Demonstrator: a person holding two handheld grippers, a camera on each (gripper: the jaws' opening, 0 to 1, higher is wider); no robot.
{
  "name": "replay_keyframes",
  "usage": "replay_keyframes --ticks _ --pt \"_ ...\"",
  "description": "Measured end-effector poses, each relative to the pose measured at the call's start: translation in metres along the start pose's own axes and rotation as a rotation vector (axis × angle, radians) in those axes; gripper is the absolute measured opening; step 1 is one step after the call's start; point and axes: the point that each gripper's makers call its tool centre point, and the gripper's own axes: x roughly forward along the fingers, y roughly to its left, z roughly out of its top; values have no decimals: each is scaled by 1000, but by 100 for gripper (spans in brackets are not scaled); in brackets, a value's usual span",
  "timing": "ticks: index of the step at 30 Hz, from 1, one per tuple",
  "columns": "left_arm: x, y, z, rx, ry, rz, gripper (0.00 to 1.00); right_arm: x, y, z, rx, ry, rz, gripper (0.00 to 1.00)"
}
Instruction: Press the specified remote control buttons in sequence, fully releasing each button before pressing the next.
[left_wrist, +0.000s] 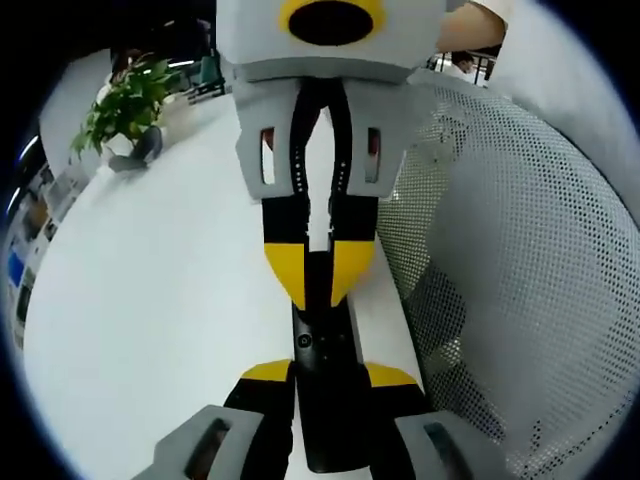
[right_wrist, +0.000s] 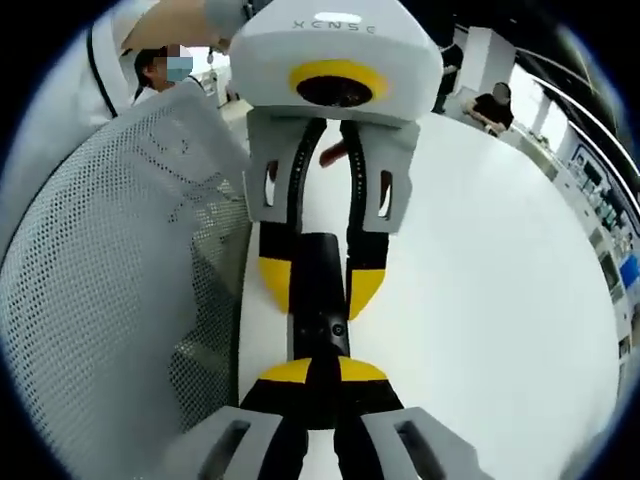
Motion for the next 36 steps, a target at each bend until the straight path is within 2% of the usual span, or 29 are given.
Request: replay_keyframes --ticks 5,10,13,18,21,23,24,27,36 --pt "1 0 0 14 27 -2 25 0 1 -1 -3 4 -10 4" --pt "1 -2 1 9 24 0 25 -1 4 -1 9 -14 -25 4" --pt "0 -4 -1 3 24 7 25 0 6 0 -13 15 -33 4" --pt "-8 -6 -13 -48 35 62 25 -1 6 -1 -3 17 -35 4" --pt "-10 -7 -15 -69 3 83 25 -1 8 -1 10 19 -43 4" --pt "-10 -7 -14 -66 -2 85 24 -1 9 -1 -12 28 -54 4" --pt "-10 -7 -14 -69 -1 84 24 -1 9 -1 -58 32 -68 5" --pt "-9 -7 -14 -66 2 76 24 -1 10 0 -112 34 -87 4" --pt "-9 -9 -14 -62 26 73 24 1 13 1 -168 39 -50 2"
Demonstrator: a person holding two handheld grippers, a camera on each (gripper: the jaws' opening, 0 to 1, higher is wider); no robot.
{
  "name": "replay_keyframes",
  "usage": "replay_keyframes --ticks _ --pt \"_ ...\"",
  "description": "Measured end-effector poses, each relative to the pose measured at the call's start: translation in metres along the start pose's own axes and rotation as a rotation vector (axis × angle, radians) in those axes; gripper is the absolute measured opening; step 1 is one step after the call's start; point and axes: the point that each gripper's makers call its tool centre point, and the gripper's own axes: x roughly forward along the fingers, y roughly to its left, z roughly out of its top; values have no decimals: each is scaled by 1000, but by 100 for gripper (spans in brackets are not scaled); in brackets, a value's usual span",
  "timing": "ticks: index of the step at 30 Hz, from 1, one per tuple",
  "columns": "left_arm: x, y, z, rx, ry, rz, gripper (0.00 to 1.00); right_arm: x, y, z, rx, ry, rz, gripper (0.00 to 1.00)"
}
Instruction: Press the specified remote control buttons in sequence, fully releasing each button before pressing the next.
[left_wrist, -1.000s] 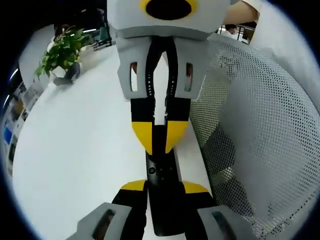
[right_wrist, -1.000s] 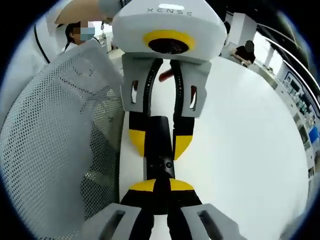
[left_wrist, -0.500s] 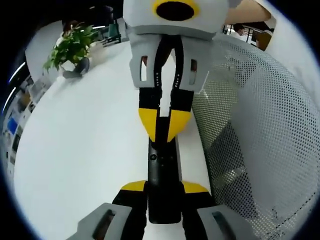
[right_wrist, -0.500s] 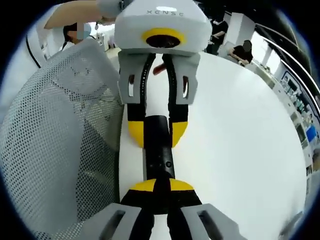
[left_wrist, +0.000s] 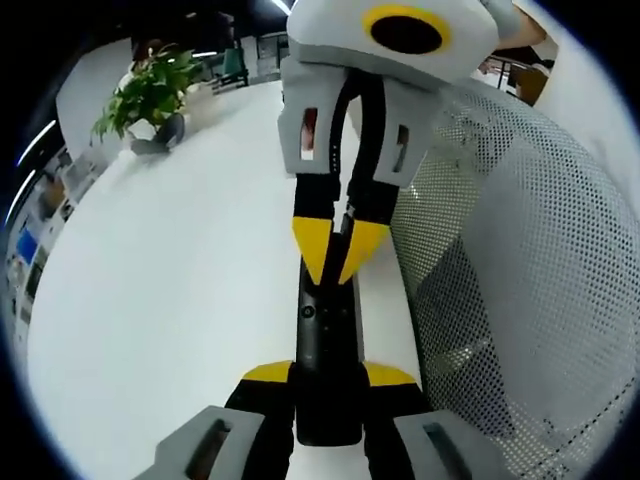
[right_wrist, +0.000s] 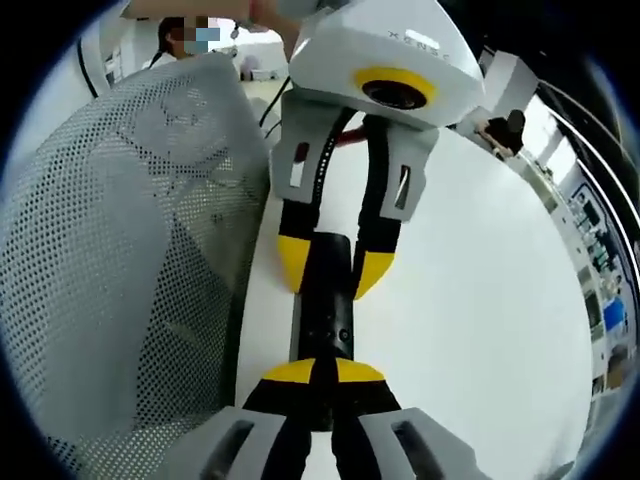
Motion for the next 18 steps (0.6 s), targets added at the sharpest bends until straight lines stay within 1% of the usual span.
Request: replay_keyframes --ticks 3,7,8,9,12,13,14,15,17,18 --pt "0 0 0 -4 -5 -1 24 1 1 1 -63 25 6 2" --pt "-1 -1 -1 3 -2 -8 24 2 0 2 -77 50 29 2" --pt "-1 -1 -1 5 -3 -10 24 3 -1 2 -64 57 38 2" --pt "-1 -1 -1 5 -7 -10 24 3 1 1 -10 64 55 2" --pt "-1 -1 -1 0 -19 -13 24 3 -2 1 57 81 70 2" --pt "-1 -1 -1 2 -20 -16 24 3 -2 1 149 89 61 2" --pt "0 0 -1 1 -19 -20 24 3 -3 0 180 92 50 2" --pt "0 0 -1 0 -18 -23 24 4 -4 0 237 90 28 2" --pt "0 -1 -1 1 -15 -24 24 4 -4 1 248 79 17 1" --pt "0 -1 -1 0 -15 -23 24 4 -4 1 281 68 8 1"
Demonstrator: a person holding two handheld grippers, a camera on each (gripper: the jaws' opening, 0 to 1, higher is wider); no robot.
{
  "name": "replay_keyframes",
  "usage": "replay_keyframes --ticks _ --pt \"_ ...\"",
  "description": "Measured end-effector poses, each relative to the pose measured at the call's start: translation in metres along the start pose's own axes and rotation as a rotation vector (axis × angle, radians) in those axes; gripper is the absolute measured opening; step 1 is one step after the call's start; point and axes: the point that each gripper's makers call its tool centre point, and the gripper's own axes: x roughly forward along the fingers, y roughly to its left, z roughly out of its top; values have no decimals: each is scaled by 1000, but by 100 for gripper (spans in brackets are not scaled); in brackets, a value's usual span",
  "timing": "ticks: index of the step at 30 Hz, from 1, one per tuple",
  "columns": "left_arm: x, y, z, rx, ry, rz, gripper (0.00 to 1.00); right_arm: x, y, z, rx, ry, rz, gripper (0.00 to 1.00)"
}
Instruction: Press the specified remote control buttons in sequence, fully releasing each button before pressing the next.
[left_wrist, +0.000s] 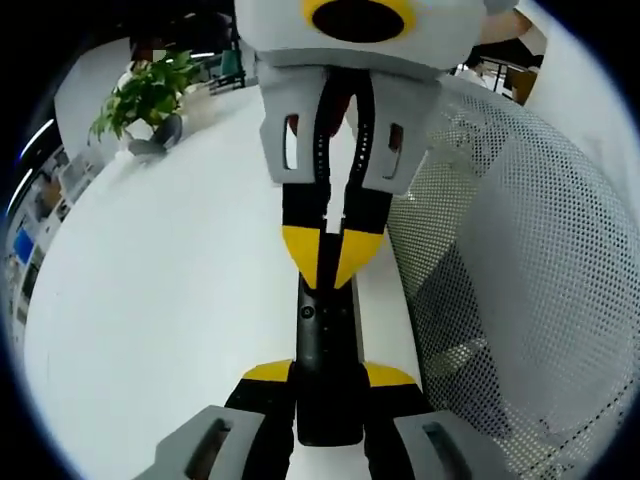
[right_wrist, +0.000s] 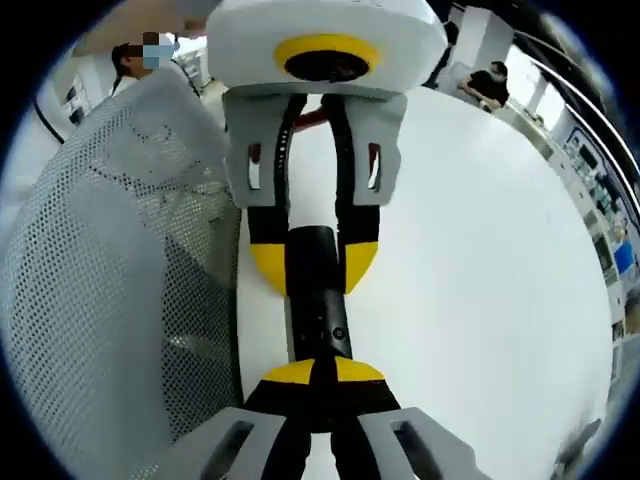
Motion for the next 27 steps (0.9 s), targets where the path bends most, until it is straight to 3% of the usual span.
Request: replay_keyframes --ticks 1,8,9,13,15,19,27 --pt "0 0 0 -1 1 0 24 0 0 0 25 -12 -8 1" --pt "-1 0 -1 20 -6 -13 24 0 4 2 -332 -45 -27 2" --pt "-1 0 -2 22 -11 -15 24 0 5 2 -415 -50 -27 2" --pt "-1 1 -2 22 -38 -19 25 1 6 4 -554 -16 -11 2" --pt "-1 1 -1 20 -47 -21 25 2 5 7 -520 -12 -2 2" --pt "-2 2 -2 14 -66 -28 25 3 2 8 -236 0 36 1" --pt "-3 4 -1 -5 -110 -59 24 4 -5 10 67 21 3 0"
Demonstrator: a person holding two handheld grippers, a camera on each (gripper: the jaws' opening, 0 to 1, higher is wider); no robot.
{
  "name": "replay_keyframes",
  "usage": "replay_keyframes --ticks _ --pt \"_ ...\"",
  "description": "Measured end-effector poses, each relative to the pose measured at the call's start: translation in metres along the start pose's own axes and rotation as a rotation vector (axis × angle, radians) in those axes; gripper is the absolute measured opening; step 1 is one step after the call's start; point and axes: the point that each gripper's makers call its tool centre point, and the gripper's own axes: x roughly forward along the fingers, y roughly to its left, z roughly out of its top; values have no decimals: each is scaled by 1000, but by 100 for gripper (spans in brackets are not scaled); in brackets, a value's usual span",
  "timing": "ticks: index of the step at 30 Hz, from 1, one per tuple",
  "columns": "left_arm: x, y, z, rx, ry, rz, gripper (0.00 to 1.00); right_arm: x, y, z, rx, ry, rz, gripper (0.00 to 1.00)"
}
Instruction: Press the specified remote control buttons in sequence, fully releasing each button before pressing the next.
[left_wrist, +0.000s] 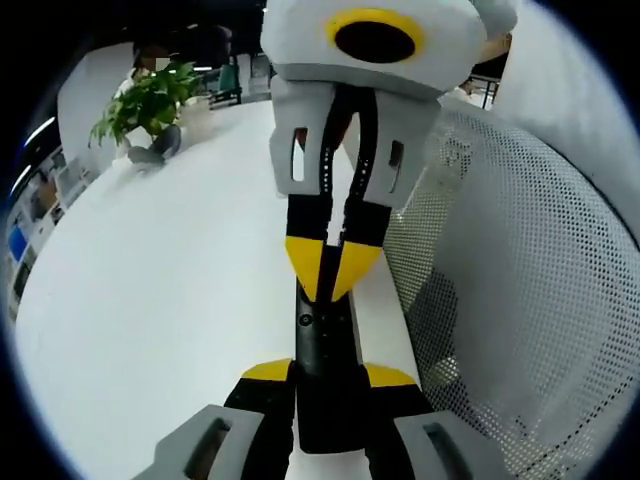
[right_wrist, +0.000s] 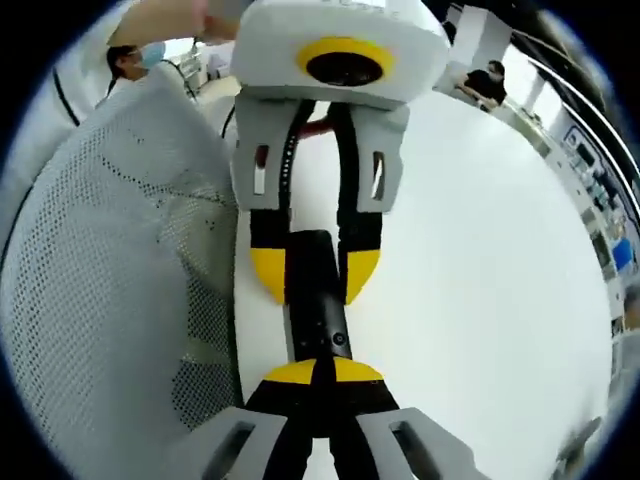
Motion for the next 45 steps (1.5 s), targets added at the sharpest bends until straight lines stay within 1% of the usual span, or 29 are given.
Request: replay_keyframes --ticks 2,3,4,6,7,8,9,10,13,14,17,19,23,25,26,27,29,32,36,41,43,45 --pt "0 0 0 3 3 -2 25 0 -1 0 21 -10 -1 0" --pt "0 0 0 3 3 -3 25 0 -1 0 13 -15 -4 0" --pt "0 1 1 5 4 -5 25 0 -1 1 -16 -24 -9 0" --pt "0 1 0 2 6 -9 25 0 1 2 -176 -47 -24 0" --pt "0 1 0 3 7 -9 25 0 1 2 -225 -55 -32 0" --pt "0 1 0 3 9 -8 25 0 3 2 -304 -61 -41 0" --pt "0 1 0 6 11 -8 25 0 3 2 -355 -63 -44 0" --pt "0 1 0 10 12 -7 25 0 4 2 -390 -64 -44 0" --pt "-1 1 0 8 17 -3 25 0 5 3 -411 -59 -35 0" --pt "-1 1 -1 8 18 -1 25 0 5 4 -431 -63 -29 0" --pt "-1 1 -1 -2 16 3 24 -1 3 4 -328 -99 -31 0" --pt "-2 2 -1 -15 13 4 24 -2 1 4 -333 -91 -32 0" --pt "0 0 2 -15 -2 0 24 0 7 8 -297 -100 18 0" --pt "1 1 2 -10 8 2 24 0 7 7 -305 -77 19 0" --pt "1 1 3 -11 16 5 24 0 4 5 -305 -48 -2 0" --pt "2 1 3 -10 24 9 24 -1 -3 2 -319 -15 -45 0" --pt "2 2 3 -13 29 16 24 -2 -1 2 -304 -29 -33 0" --pt "2 2 3 -14 34 25 24 -4 -1 -2 -276 -33 -13 0" --pt "3 3 3 -16 55 29 24 -2 0 -2 -291 -29 -3 0" --pt "2 3 3 -15 70 22 24 0 -1 -1 -289 2 -5 0" --pt "2 3 3 -21 66 18 24 -1 -2 -2 -280 0 -18 0" --pt "2 3 3 -22 68 18 24 -1 -2 -3 -273 -18 -34 0"
